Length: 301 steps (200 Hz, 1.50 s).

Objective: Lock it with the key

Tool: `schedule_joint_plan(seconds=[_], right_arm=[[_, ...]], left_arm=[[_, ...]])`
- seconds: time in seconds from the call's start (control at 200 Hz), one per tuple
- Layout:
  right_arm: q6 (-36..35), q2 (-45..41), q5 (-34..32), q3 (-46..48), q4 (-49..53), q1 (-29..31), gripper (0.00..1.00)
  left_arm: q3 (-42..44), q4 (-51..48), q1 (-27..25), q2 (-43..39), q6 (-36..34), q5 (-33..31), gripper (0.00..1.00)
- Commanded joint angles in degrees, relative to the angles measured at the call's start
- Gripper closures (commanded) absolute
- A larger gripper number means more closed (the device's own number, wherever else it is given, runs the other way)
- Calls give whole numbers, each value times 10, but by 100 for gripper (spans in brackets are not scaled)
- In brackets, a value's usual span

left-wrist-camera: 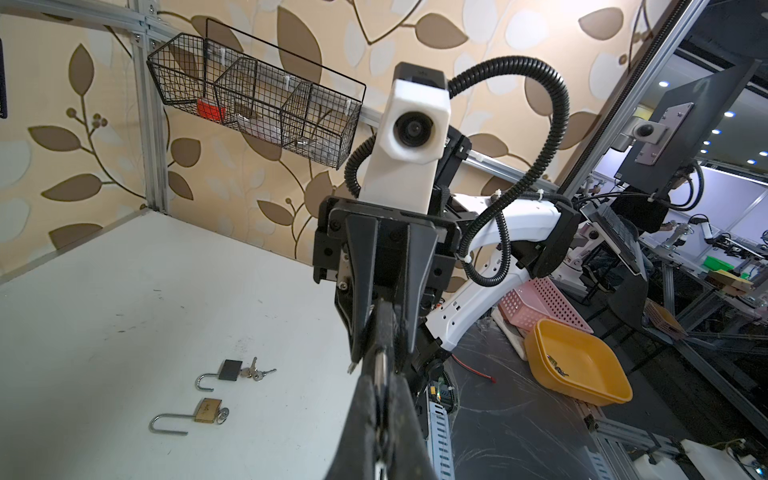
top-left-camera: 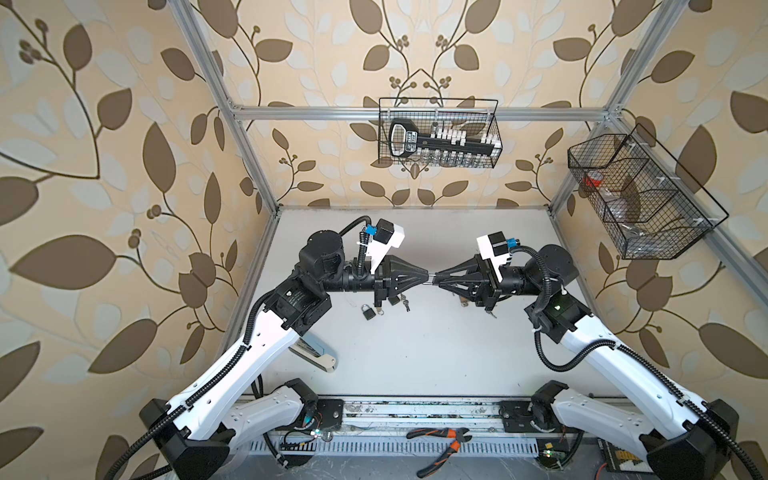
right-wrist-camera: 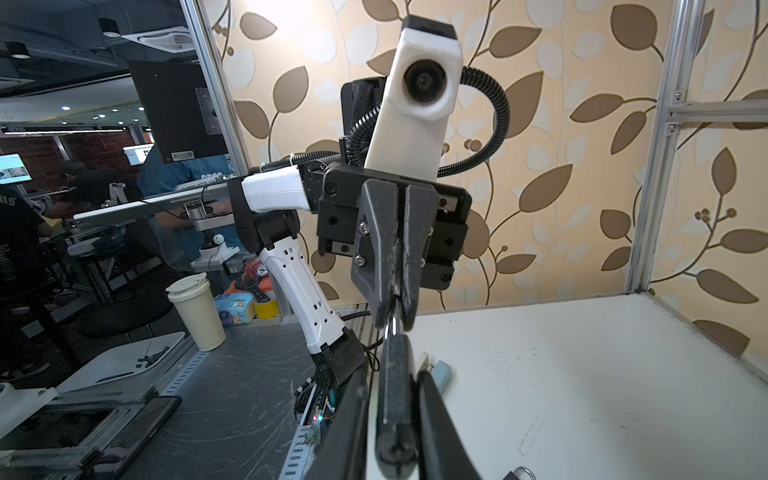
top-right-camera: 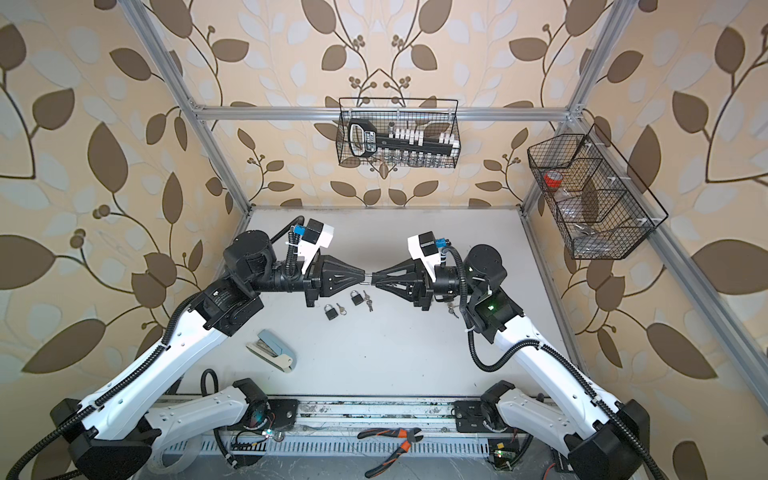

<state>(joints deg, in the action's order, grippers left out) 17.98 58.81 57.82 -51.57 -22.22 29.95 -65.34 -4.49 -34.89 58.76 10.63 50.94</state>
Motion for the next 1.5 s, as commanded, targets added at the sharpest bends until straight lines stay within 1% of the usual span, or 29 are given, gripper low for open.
schedule_joint_plan(seconds=[0.0, 0.07, 0.125, 0.15, 0.19, 0.24, 0.395, 0.735, 0.895, 0.945, 1.015, 1.13, 1.26, 1.295, 1.414, 1.499], right_arm=[[2, -11, 8, -24, -6, 4, 100], [1, -16, -10, -28, 8, 4, 100], [-1, -19, -23, -34, 26, 4, 100], [0, -20, -28, -37, 32, 3, 100], [3, -22, -34, -40, 39, 4, 100], [10, -23, -33, -42, 38, 4, 100], [34, -25, -27, -39, 18, 3, 100], [65, -21, -30, -36, -3, 4, 100], [71, -19, -33, -37, -10, 4, 100], [71, -18, -33, -36, -9, 4, 100], [71, -19, -31, -36, -9, 5, 100], [72, -20, -31, -34, -8, 5, 100], [69, -22, -35, -32, -6, 5, 100], [67, -23, -37, -32, -3, 5, 100], [58, -29, -65, -33, 19, 5, 100], [58, -26, -76, -40, 41, 5, 100]], left_arm=[[-9, 31, -2, -18, -10, 2, 100], [-10, 31, -2, -19, -8, -8, 99], [-11, 28, -2, -20, -8, -17, 73], [-12, 26, -2, -21, -8, -20, 64], [-13, 22, -1, -22, -9, -26, 56], [-11, 17, -1, -25, -12, -31, 52], [1, 22, -2, -33, -16, -42, 52], [-1, 20, -1, -19, -16, -30, 51], [-2, 22, -2, -3, -8, -14, 51], [-2, 22, -2, 0, -9, -10, 53], [-2, 24, -2, 2, -7, -10, 59], [-2, 26, -2, 1, -7, -15, 65], [-4, 27, -2, -1, -6, -16, 66], [-4, 28, -2, -1, -6, -14, 65], [-1, 31, -2, -8, -6, -8, 53], [5, 36, -2, -17, -11, -14, 49]])
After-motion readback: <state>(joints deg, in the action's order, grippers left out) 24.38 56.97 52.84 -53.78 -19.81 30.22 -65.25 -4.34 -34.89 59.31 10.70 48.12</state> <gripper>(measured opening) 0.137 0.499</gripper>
